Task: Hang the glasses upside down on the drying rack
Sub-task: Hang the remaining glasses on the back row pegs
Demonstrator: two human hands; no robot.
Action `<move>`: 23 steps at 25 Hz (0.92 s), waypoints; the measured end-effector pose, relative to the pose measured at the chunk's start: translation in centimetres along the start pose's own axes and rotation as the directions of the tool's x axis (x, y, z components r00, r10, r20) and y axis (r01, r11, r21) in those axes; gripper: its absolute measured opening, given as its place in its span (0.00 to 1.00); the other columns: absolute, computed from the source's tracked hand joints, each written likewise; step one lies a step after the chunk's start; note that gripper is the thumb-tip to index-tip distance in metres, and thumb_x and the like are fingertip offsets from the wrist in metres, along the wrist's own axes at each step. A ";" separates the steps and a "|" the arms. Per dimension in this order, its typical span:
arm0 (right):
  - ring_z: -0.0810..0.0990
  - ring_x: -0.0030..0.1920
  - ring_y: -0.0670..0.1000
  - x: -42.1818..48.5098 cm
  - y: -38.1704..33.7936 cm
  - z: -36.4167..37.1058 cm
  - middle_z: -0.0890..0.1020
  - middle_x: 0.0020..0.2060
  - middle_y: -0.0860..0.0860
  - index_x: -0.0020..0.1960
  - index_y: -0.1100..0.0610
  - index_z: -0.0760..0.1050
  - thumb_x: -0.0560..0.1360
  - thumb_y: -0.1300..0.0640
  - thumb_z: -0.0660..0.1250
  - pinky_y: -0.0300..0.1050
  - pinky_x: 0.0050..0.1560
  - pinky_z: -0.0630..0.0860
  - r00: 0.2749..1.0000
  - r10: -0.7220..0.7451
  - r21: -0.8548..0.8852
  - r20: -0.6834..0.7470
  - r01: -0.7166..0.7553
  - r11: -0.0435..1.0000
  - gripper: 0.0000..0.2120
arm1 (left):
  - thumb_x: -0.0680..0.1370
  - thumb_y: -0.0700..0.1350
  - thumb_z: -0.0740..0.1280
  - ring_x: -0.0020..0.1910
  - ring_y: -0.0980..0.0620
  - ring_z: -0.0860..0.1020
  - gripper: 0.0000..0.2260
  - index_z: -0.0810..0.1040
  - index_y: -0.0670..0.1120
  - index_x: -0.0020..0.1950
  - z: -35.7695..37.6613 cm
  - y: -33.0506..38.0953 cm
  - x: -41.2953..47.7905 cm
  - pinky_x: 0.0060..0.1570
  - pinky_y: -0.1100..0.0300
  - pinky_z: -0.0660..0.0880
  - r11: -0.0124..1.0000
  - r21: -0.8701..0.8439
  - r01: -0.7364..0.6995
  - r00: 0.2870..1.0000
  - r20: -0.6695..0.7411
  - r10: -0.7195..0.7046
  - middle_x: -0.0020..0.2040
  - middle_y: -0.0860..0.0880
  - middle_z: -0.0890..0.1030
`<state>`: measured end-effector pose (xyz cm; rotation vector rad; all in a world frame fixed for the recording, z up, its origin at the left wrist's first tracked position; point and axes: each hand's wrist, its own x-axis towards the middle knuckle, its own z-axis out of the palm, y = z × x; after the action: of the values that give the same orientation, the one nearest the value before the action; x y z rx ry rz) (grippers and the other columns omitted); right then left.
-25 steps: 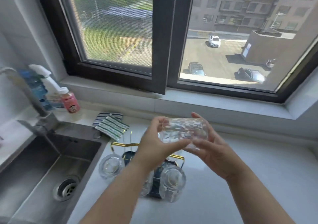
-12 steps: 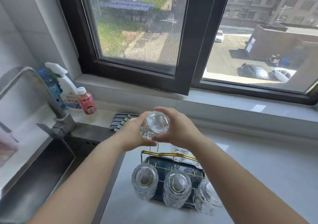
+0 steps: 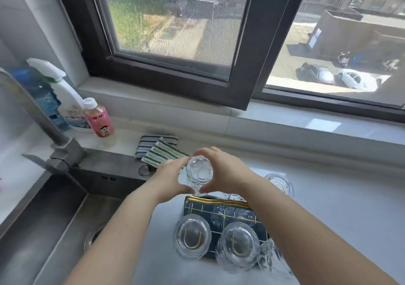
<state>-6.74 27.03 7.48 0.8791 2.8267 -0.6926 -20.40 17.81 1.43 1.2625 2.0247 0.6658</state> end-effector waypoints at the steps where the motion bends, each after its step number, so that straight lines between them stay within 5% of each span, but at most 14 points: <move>1: 0.75 0.60 0.54 0.1 0.2 0.3 0.71 0.66 0.48 0.68 0.48 0.61 0.61 0.51 0.78 0.48 0.55 0.73 1.000 0.006 0.003 0.013 -0.006 1.000 0.41 | 0.65 0.47 0.76 0.69 0.48 0.63 0.36 0.63 0.60 0.69 0.3 -0.3 0.1 0.67 0.49 0.64 1.000 0.000 0.005 1.000 0.011 -0.004 0.69 0.50 0.69; 14: 0.72 0.63 0.55 0.8 1.0 1.1 0.70 0.68 0.51 0.69 0.50 0.57 0.60 0.51 0.78 0.50 0.64 0.67 0.996 0.027 0.028 0.080 -0.029 0.999 0.44 | 0.68 0.44 0.75 0.69 0.50 0.64 0.35 0.63 0.56 0.70 1.3 0.1 -0.1 0.64 0.53 0.64 0.998 -0.061 0.002 1.000 0.025 0.000 0.70 0.52 0.69; 23: 0.72 0.61 0.56 1.0 1.6 1.2 0.72 0.65 0.52 0.67 0.52 0.60 0.59 0.49 0.79 0.51 0.61 0.70 0.995 0.048 0.035 0.086 -0.051 0.998 0.42 | 0.68 0.40 0.75 0.57 0.59 0.67 0.32 0.66 0.55 0.68 1.1 0.7 -0.3 0.55 0.61 0.63 0.987 -0.154 -0.041 0.998 0.045 0.049 0.58 0.59 0.72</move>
<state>-6.72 28.22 5.54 0.8993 2.7167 -0.7600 -19.03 17.93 1.28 1.2250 1.8723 0.7885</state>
